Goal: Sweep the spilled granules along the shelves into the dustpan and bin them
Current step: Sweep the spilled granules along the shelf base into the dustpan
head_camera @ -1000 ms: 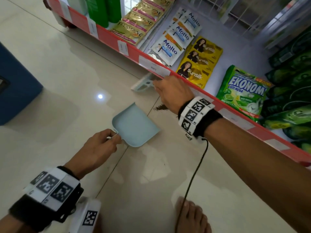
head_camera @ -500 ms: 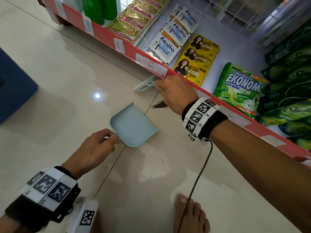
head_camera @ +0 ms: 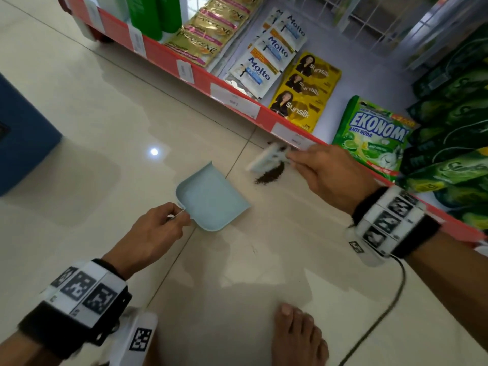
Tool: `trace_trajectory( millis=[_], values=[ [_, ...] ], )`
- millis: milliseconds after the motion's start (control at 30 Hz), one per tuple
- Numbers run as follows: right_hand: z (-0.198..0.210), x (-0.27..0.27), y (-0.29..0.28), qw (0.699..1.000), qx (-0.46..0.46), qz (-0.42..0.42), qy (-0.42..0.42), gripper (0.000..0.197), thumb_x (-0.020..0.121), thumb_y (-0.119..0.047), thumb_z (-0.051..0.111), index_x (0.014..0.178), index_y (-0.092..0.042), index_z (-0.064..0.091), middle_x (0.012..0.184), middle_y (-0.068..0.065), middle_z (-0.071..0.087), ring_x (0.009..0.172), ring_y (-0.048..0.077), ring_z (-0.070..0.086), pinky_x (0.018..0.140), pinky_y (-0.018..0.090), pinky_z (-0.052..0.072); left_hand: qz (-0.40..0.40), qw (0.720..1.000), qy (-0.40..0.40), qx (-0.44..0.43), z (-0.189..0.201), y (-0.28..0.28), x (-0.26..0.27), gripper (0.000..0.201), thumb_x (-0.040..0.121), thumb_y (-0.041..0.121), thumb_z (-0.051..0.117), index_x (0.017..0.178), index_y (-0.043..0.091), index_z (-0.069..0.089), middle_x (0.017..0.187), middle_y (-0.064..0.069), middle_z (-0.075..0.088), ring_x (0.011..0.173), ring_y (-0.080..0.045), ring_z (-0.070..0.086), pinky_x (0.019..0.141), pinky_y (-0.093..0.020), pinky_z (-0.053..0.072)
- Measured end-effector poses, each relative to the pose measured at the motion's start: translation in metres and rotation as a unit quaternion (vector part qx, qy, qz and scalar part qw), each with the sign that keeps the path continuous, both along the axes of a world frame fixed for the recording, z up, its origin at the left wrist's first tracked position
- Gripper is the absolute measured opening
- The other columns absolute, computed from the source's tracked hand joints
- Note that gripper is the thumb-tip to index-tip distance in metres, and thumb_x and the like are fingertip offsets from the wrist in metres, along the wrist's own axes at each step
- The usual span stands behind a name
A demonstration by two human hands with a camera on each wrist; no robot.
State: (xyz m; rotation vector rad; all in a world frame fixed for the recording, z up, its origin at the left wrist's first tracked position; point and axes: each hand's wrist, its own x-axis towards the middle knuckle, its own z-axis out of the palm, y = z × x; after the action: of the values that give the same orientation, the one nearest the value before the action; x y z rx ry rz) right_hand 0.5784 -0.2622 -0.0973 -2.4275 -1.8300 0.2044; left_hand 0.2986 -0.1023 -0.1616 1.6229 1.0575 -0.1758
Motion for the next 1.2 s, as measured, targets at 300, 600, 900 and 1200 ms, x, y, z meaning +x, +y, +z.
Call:
trace_trajectory(
  millis=[300,600,900,1200],
  values=[
    [-0.040,-0.023,0.047,0.986,-0.079,-0.112,-0.091,0.030,0.096,-0.002,0.039,0.121,-0.005,0.057,0.101,0.019,0.067,0.090,0.036,0.068,0.073,0.042,0.054,-0.028,0.999,-0.016,-0.003,0.000,-0.014,0.024,0.025,0.096,0.035,0.055,0.087,0.013,0.064,0.062,0.004,0.056,0.055,-0.015,0.044,0.058,-0.030,0.036],
    [-0.007,-0.022,-0.030,0.984,-0.065,-0.163,-0.023,0.027,0.102,-0.023,0.043,0.092,-0.013,0.067,0.084,0.008,0.069,0.076,0.028,0.062,0.060,0.031,0.037,-0.050,0.998,-0.025,-0.001,-0.007,-0.021,0.047,0.025,0.097,0.034,0.054,0.088,0.014,0.063,0.063,0.004,0.057,0.057,-0.014,0.047,0.058,-0.030,0.037],
    [-0.030,-0.014,0.011,0.982,-0.087,-0.155,-0.061,0.021,0.102,-0.012,0.045,0.104,-0.008,0.065,0.096,0.011,0.069,0.086,0.030,0.068,0.070,0.032,0.049,-0.048,0.998,-0.031,-0.019,-0.012,-0.023,0.051,0.024,0.096,0.035,0.056,0.085,0.015,0.062,0.059,0.008,0.055,0.055,-0.014,0.045,0.058,-0.030,0.036],
    [-0.015,-0.012,-0.027,0.992,-0.037,-0.117,-0.039,0.032,0.104,-0.029,0.042,0.091,-0.010,0.065,0.081,0.011,0.067,0.072,0.033,0.062,0.062,0.034,0.042,-0.026,0.999,-0.028,-0.019,-0.015,-0.017,0.044,0.022,0.095,0.033,0.057,0.084,0.015,0.061,0.054,0.012,0.053,0.052,-0.013,0.043,0.056,-0.029,0.035]
  ],
)
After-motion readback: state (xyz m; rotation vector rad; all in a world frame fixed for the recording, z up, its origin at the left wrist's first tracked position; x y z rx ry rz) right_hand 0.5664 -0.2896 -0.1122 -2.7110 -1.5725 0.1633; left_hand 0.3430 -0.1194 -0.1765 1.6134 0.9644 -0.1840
